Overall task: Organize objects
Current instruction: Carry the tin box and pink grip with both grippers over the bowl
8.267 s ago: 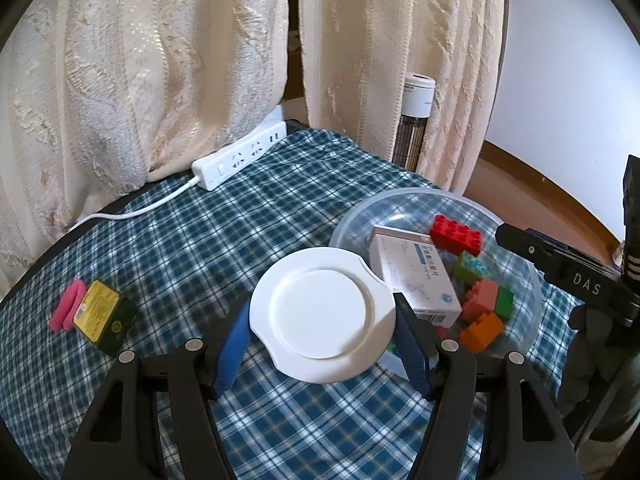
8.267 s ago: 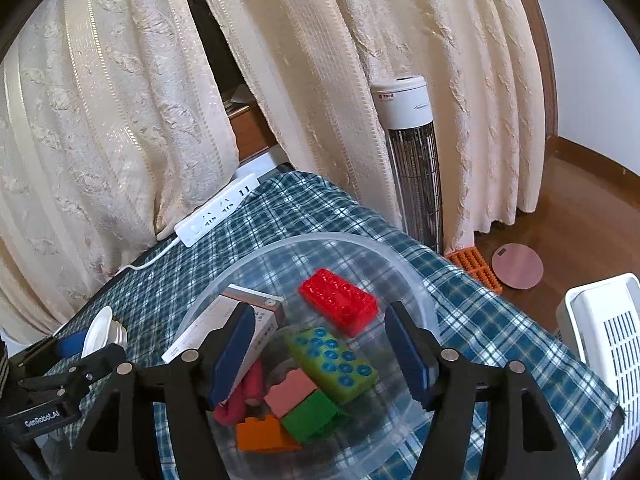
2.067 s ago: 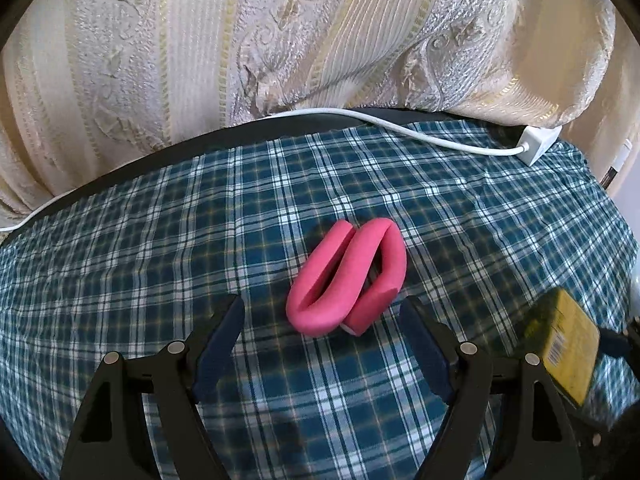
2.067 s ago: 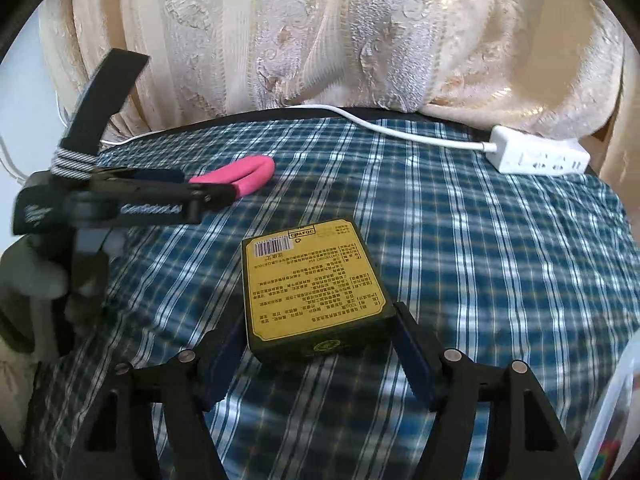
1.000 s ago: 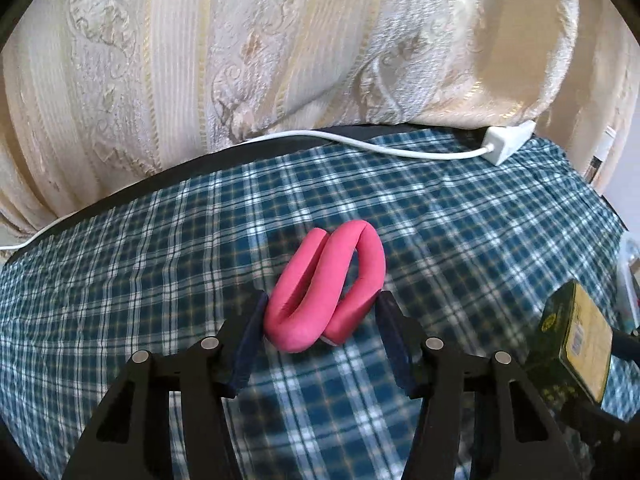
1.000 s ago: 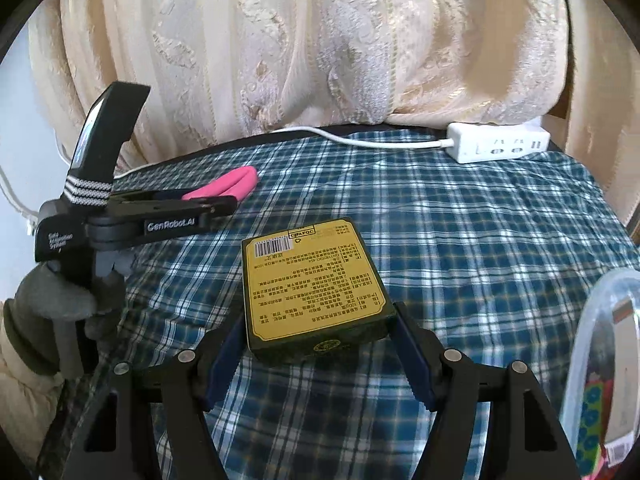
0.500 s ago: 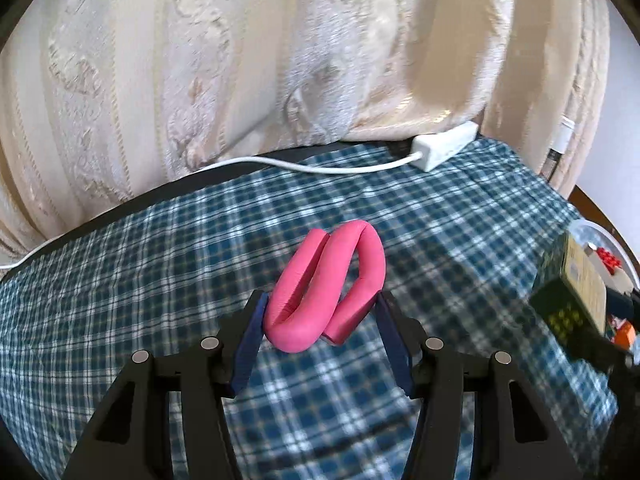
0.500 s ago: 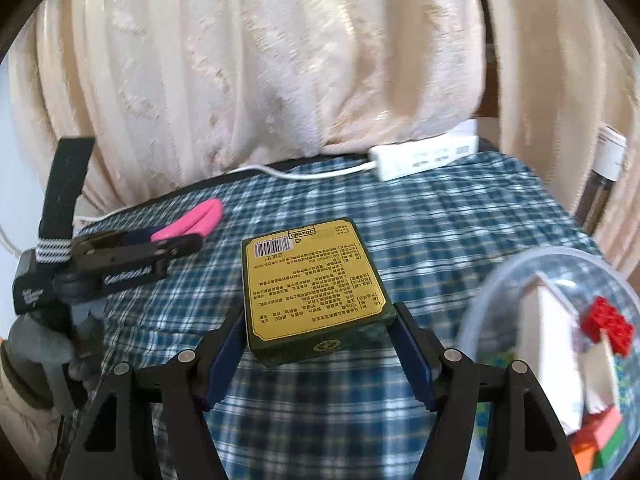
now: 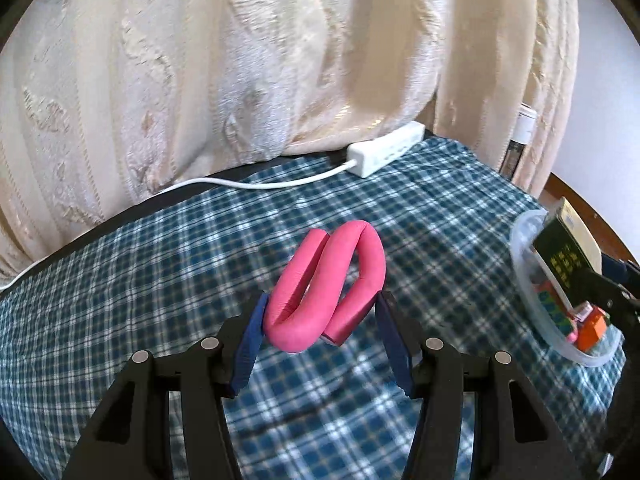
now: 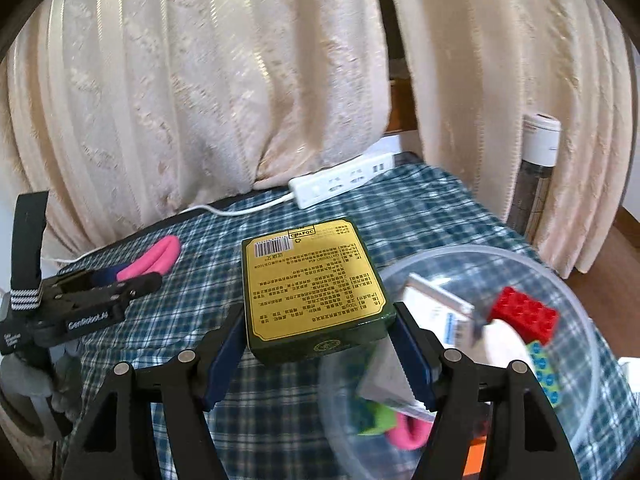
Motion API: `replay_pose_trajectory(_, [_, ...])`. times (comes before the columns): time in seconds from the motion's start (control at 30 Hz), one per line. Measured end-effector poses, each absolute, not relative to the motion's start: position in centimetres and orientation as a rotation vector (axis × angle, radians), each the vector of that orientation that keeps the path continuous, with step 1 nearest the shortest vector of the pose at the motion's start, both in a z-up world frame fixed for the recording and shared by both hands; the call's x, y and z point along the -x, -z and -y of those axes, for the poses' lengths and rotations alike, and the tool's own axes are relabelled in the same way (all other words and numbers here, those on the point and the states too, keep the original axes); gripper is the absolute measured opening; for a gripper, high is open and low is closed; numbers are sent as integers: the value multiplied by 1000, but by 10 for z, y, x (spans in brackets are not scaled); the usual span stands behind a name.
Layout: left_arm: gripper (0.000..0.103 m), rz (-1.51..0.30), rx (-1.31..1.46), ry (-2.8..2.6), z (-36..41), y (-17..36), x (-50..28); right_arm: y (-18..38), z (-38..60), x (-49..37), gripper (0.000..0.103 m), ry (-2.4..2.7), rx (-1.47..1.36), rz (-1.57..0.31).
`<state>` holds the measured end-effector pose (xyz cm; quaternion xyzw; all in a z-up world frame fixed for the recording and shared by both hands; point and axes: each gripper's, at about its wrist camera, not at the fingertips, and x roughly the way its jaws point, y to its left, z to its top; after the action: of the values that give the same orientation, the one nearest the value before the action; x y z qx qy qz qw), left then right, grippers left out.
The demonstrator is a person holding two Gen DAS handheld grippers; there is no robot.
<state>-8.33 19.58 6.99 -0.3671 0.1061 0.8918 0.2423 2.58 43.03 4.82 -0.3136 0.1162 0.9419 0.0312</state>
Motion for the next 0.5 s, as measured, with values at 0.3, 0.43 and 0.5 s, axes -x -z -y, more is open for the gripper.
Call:
replay_pose_trajectory(0.3, [56,-318,954,-2383,-224,-78,57,-54,-469,-43,73,-2827,902,-395])
replay_pose_trajectory(0.43, [56,-329,940,-2358,-235,-79,48,-53,-484,-48,73,-2795,886,-406])
replay_pose_trajectory(0.5, [56,-336,935,-2346,-241,-80,44,-52,-492,-50,73,-2772,884,-415])
